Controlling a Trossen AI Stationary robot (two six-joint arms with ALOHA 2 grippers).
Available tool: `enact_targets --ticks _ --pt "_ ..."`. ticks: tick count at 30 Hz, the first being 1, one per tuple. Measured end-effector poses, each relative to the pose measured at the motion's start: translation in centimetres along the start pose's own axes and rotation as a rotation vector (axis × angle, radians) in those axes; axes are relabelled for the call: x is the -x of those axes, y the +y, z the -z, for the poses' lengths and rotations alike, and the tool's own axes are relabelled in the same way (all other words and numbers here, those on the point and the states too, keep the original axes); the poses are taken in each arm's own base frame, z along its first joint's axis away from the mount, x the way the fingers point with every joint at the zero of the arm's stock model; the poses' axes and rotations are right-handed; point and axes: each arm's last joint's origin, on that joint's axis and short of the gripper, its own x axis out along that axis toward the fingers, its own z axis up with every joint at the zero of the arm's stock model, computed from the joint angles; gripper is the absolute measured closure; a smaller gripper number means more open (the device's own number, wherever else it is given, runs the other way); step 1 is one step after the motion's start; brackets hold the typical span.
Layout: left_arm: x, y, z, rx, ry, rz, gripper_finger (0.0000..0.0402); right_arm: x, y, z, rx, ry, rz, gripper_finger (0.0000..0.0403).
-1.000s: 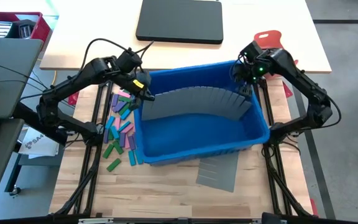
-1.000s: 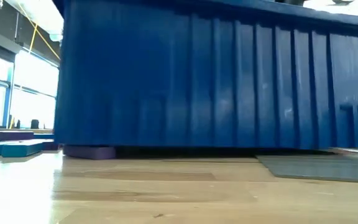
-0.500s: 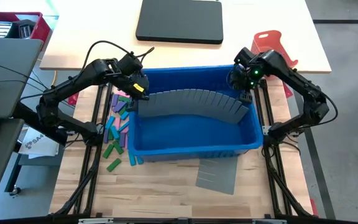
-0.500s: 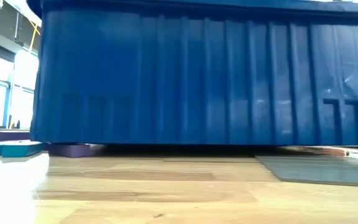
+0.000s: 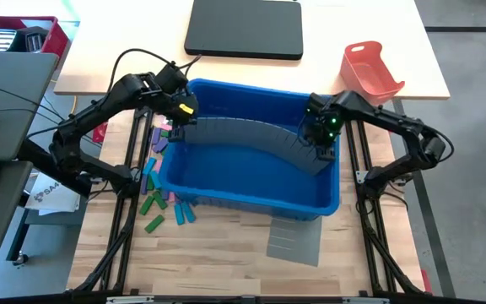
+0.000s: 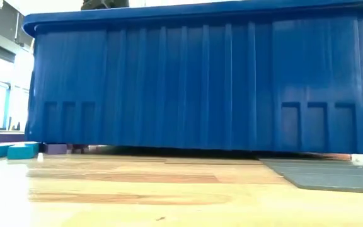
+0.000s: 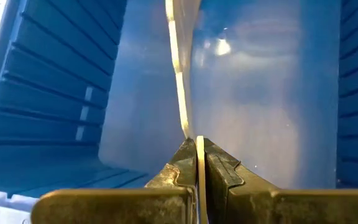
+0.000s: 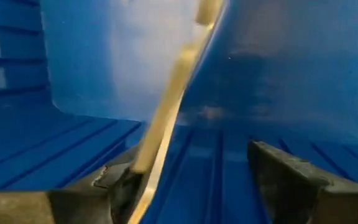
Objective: Sort blocks
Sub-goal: Insert the bin divider into the blue bin
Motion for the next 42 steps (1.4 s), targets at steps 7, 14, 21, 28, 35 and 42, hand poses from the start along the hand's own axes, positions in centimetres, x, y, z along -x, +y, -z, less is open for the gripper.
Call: enact_targets --ticks 7,14,21,28,35,42 --pt "0.0 0.1 0.2 0.009 0.035 -0.030 0.0401 1.6 0.8 -1.0 0.056 -0.020 0.113 0.0226" --pt "0.1 0.0 0.4 0.015 0.054 -0.031 0.0401 6.7 1.7 -1.1 0.005 -0.106 0.267 0.0294" --pt "0.1 0.0 0.3 0.013 0.052 -0.032 0.0401 8.9 2.2 -1.2 -0.083 -0.210 0.297 0.0271" --pt "0.1 0.0 0.4 0.014 0.055 -0.029 0.0401 8.7 2.7 -0.9 -0.115 -0.213 0.174 0.0159" --pt "0.1 0.0 0.4 0.012 0.057 -0.028 0.0401 8.5 2.8 0.1 -0.211 -0.054 0.285 0.0143" --pt "0.1 0.0 0.4 0.012 0.057 -0.027 0.0401 5.9 2.8 0.5 -0.162 0.010 0.150 0.0201"
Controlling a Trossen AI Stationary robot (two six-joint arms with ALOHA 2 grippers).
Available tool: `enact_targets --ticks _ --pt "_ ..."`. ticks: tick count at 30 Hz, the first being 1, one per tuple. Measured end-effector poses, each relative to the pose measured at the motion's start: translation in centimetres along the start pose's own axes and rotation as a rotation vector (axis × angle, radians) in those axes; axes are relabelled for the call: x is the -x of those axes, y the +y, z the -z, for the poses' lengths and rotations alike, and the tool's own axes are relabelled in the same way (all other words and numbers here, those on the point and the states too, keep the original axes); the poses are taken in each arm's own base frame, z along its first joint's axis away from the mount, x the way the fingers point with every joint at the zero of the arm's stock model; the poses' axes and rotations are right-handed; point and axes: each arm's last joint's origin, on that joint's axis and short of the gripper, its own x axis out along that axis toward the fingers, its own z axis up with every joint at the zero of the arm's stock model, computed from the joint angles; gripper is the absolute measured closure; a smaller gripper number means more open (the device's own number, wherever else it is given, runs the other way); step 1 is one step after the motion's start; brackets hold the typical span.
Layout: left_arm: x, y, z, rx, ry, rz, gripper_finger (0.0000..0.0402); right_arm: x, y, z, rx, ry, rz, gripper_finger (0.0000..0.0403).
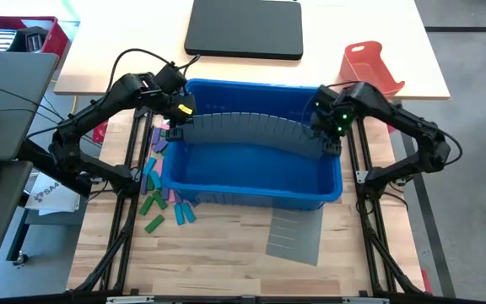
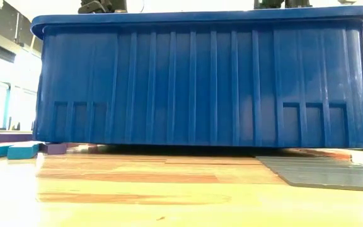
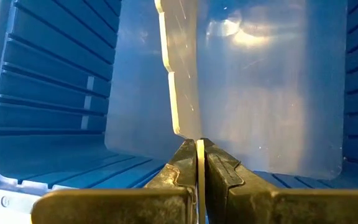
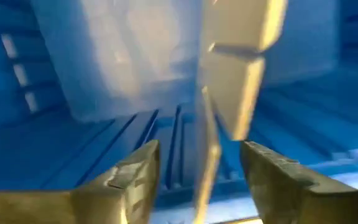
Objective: Sort blocks
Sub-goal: Insert the bin divider into the blue bin
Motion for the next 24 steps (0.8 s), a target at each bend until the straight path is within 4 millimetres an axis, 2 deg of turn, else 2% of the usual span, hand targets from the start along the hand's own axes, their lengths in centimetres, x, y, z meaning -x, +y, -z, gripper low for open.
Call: enact_targets --ticks 4,6,8,14,19,24 --pt "0.0 0.0 0.0 -0.001 0.002 -0.002 0.0401 -1.6 0.1 -0.2 0.054 0.009 -0.015 0.0286" --pt "0.0 0.0 0.0 -0.007 0.011 -0.013 0.0400 -1.4 0.3 -0.2 0.096 -0.003 -0.010 0.0351" --pt "0.0 0.1 0.1 -0.007 0.019 -0.024 0.0400 -0.5 0.4 -0.2 0.129 -0.031 0.009 0.0387" --pt "0.6 0.2 0.5 0.000 0.027 -0.043 0.0400 3.7 0.5 0.6 0.225 -0.149 0.030 0.0397" --pt "2.0 -0.1 1.0 -0.007 -0.026 -0.072 0.0400 7.2 0.6 2.1 0.282 -0.281 0.049 0.0398" --pt "4.3 -1.0 1.6 -0.040 -0.141 -0.080 0.0400 8.9 -0.1 3.2 0.274 -0.351 0.067 0.0398"
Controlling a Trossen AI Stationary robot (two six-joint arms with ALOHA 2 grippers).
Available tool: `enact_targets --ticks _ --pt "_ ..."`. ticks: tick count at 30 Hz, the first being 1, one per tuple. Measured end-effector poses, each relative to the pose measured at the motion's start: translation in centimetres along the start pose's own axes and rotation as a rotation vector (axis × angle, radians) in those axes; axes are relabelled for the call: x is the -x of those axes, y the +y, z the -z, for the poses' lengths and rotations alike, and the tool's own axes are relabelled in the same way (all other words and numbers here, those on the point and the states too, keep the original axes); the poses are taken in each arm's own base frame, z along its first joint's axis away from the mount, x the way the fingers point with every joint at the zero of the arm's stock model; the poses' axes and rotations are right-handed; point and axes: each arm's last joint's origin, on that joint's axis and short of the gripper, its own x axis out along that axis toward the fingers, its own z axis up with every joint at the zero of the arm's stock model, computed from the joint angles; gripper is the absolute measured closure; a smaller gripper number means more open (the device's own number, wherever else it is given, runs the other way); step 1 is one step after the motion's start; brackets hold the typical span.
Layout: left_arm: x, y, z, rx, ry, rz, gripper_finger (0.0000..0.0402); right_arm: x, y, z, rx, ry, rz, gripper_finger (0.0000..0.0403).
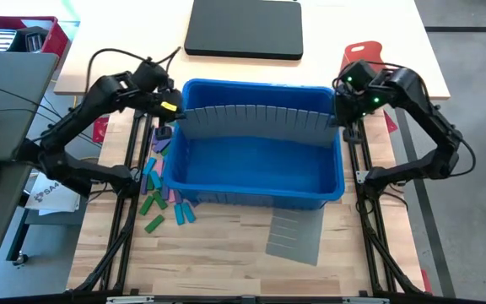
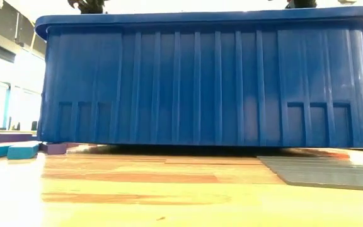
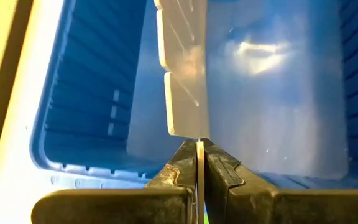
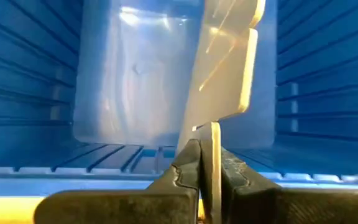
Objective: Sort blocks
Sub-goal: Insert the bin divider into the blue bin
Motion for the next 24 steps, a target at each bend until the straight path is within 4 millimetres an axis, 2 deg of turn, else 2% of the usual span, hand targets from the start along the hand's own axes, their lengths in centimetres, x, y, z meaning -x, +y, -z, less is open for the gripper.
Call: enact_targets --ticks 7,11,16,20,24 --pt "2.0 -0.6 0.2 0.004 -0.145 0.061 0.0400 0.3 -1.6 1.4 -0.038 -0.039 -0.005 0.0400" --pt "3.0 -0.3 -0.2 0.065 -0.231 0.116 0.0400 0.6 -2.3 2.1 -0.061 -0.081 -0.025 0.0401" --pt "3.3 -0.2 -0.6 0.089 -0.282 0.173 0.0401 0.8 -3.1 2.5 -0.088 -0.124 -0.007 0.0401" --pt "3.3 -0.2 -0.8 0.088 -0.312 0.225 0.0401 1.0 -3.2 2.7 -0.101 -0.132 -0.014 0.0402" --pt "4.1 -0.3 -0.9 0.082 -0.313 0.228 0.0401 1.9 -2.7 3.1 -0.109 -0.237 -0.081 0.0402"
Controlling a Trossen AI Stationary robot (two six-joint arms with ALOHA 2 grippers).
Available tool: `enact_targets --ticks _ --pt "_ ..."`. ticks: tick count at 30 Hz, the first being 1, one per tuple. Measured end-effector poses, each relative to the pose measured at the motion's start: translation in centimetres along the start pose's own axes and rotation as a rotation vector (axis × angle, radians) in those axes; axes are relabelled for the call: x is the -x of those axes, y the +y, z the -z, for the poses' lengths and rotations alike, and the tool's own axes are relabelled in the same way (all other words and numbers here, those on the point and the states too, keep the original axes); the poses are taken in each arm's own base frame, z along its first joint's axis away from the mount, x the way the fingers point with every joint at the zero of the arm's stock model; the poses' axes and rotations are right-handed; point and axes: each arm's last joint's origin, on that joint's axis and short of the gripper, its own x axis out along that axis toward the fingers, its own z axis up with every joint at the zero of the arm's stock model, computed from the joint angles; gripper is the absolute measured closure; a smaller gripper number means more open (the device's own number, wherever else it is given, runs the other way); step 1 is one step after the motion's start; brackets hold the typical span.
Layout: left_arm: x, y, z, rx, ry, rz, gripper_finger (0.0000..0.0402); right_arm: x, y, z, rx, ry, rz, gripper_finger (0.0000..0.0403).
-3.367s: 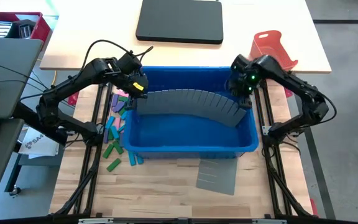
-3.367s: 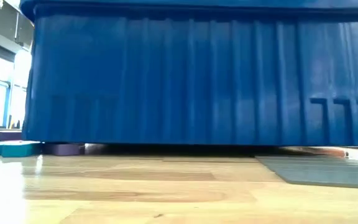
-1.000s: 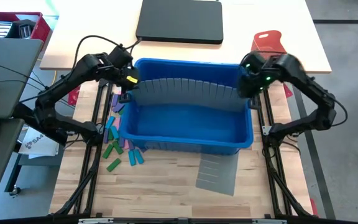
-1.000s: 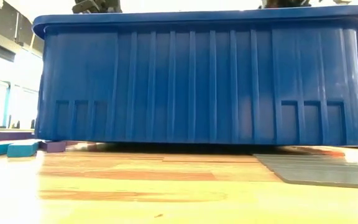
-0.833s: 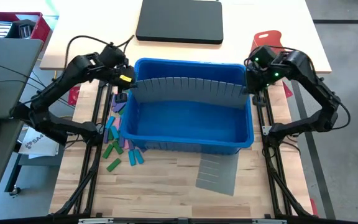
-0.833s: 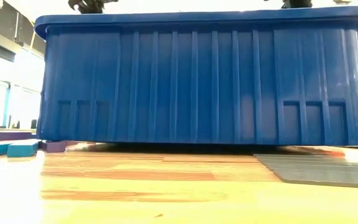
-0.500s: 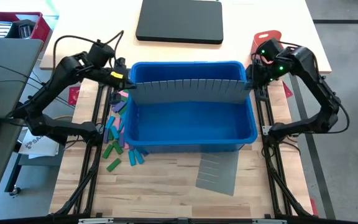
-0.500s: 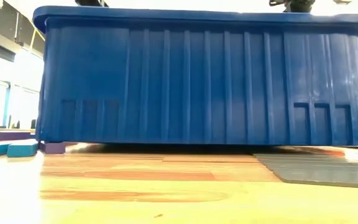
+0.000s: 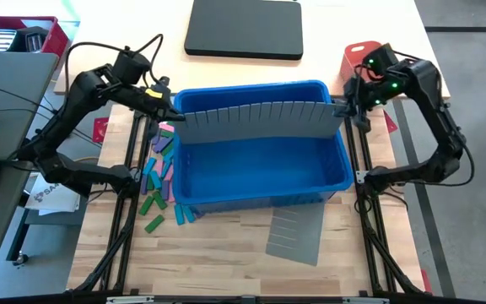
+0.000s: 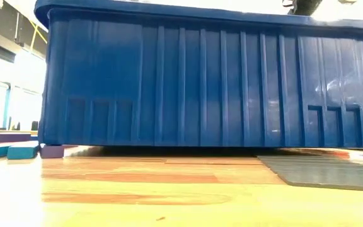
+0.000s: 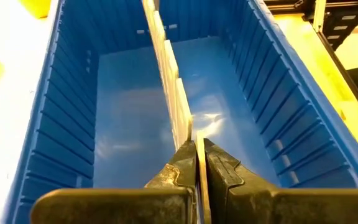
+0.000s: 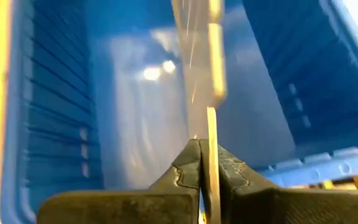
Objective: Sort blocks
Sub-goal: Insert the bin divider into the blue bin
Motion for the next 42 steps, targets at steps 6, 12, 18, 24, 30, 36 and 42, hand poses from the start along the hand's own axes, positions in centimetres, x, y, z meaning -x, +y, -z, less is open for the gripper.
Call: enact_targets --ticks 6,12,18,24,30,36,42 --pt "0.3 -0.3 -0.2 0.006 -0.027 0.048 0.0401 0.4 -0.2 0.3 0.030 -0.012 0.022 0.0402" --pt "0.4 -0.6 -0.2 0.020 -0.060 0.114 0.0401 -0.2 -1.2 0.1 0.039 -0.032 -0.008 0.0402" --pt "0.4 -0.5 -0.3 0.022 -0.058 0.103 0.0401 -0.9 -2.1 -0.1 0.058 -0.031 -0.010 0.0402" --pt "-0.5 0.0 0.2 0.001 -0.036 0.065 0.0401 -0.7 -1.9 -0.1 0.063 -0.026 -0.002 0.0401" --pt "-0.9 0.6 0.2 -0.050 -0.043 0.009 0.0401 0.2 -0.8 0.2 0.080 -0.026 0.021 0.0401" --pt "-0.5 1.3 0.3 -0.054 -0.068 -0.015 0.0401 1.0 0.2 0.4 0.100 -0.045 0.045 0.0401" --pt "-0.5 1.2 0.3 -0.050 -0.075 0.007 0.0401 1.2 0.5 0.4 0.103 -0.049 0.053 0.0401"
